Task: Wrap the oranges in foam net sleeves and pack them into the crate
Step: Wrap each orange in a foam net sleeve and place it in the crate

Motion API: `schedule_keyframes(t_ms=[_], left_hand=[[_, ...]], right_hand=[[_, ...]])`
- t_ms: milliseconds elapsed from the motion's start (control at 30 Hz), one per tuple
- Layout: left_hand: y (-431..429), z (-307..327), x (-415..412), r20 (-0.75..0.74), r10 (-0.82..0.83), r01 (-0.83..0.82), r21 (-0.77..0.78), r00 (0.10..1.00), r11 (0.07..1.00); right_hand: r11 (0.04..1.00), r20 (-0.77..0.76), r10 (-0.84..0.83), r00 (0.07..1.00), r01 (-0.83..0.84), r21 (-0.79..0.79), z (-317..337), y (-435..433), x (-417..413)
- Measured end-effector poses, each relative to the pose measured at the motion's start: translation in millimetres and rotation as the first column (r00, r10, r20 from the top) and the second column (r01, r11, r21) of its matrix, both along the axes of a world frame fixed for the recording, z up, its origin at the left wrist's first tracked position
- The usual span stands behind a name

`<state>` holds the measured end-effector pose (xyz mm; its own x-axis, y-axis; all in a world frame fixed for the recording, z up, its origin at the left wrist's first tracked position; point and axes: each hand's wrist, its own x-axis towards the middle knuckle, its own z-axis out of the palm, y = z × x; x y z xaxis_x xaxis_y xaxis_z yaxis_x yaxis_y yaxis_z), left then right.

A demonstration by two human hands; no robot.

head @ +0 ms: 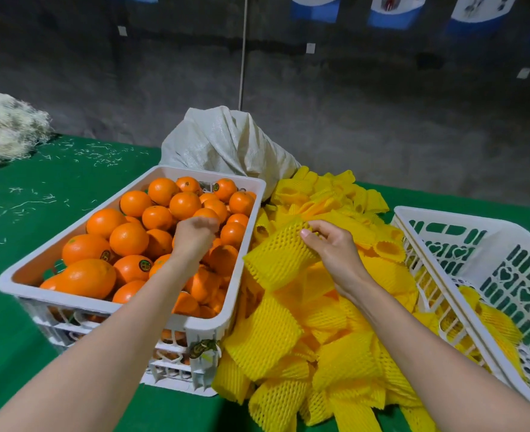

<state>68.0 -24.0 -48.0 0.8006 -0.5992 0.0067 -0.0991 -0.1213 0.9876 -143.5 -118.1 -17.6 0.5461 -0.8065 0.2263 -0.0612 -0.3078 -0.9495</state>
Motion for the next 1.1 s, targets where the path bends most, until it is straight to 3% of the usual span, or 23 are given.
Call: schedule_keyframes(t_ms=[67,133,200,300,367,467,533,567,633,733,867,933,1000,1100], left_hand=[[-6.3,-10.4,9.9,0.292,-0.185,0.075,0.350,0.938,0.934],[-15.7,-10.1,12.3,0.396,-0.430,0.122,0.606,0.811,0.786],[-23.1,0.4,12.5,0.371,-0.590,0.170,0.728,0.717,0.664],[-25.0,2.1,13.0,0.211,-0.697,0.231,0.845,0.685,0.483],[-20.9,-9.8,10.5,0.283,-0.697,0.180,0.840,0.659,0.512],[-15.3,-11.8,7.2,0.388,-0.520,0.156,0.669,0.761,0.727],[-10.0,4.9,7.9,0.273,-0.358,0.221,0.428,0.893,0.877],[-6.6,15.5,7.6,0.137,-0.329,0.286,0.263,0.934,0.921],[1.7,37.5,-4.3,-0.102,-0.421,0.421,-0.027,0.901,0.907],[3.6,52.5,-34.0,-0.186,-0.543,0.512,-0.191,0.819,0.837],[-6.5,48.1,-80.5,-0.360,-0.547,0.471,-0.280,0.756,0.836],[-14.0,43.8,-103.0,-0.496,-0.540,0.385,-0.386,0.680,0.839],[-19.9,41.6,-121.9,-0.591,-0.539,0.272,-0.483,0.600,0.832],[-22.2,36.0,-144.0,-0.608,-0.595,0.257,-0.554,0.526,0.792]], right_hand=[[0.999,-0.011,0.025,1.000,-0.025,0.021,-1.5,-1.5,0.0],[0.998,-0.038,0.067,0.997,-0.067,0.004,-0.2,-0.3,0.0],[0.993,-0.064,0.111,0.992,-0.112,-0.020,2.6,2.1,0.7],[0.983,-0.078,0.176,0.981,-0.179,-0.033,8.3,6.2,2.2],[0.977,-0.081,0.208,0.975,-0.211,-0.029,12.4,8.4,4.0],[0.975,-0.074,0.219,0.973,-0.222,-0.028,18.5,9.9,2.6],[0.974,-0.058,0.221,0.973,-0.223,-0.027,22.8,9.7,-0.1],[0.975,-0.038,0.221,0.974,-0.222,-0.016,24.7,9.5,-0.9],[0.976,0.018,0.214,0.977,-0.214,0.030,28.1,9.1,-1.8],[0.974,0.077,0.207,0.975,-0.213,0.083,31.5,8.9,-4.6],[0.949,0.093,0.293,0.952,-0.301,0.091,38.4,10.4,-18.8],[0.943,0.093,0.314,0.945,-0.322,0.087,39.8,10.8,-27.7],[0.954,0.077,0.288,0.955,-0.293,0.060,37.3,11.7,-37.5],[0.983,0.062,0.182,0.981,-0.183,0.018,26.5,13.9,-48.7]])
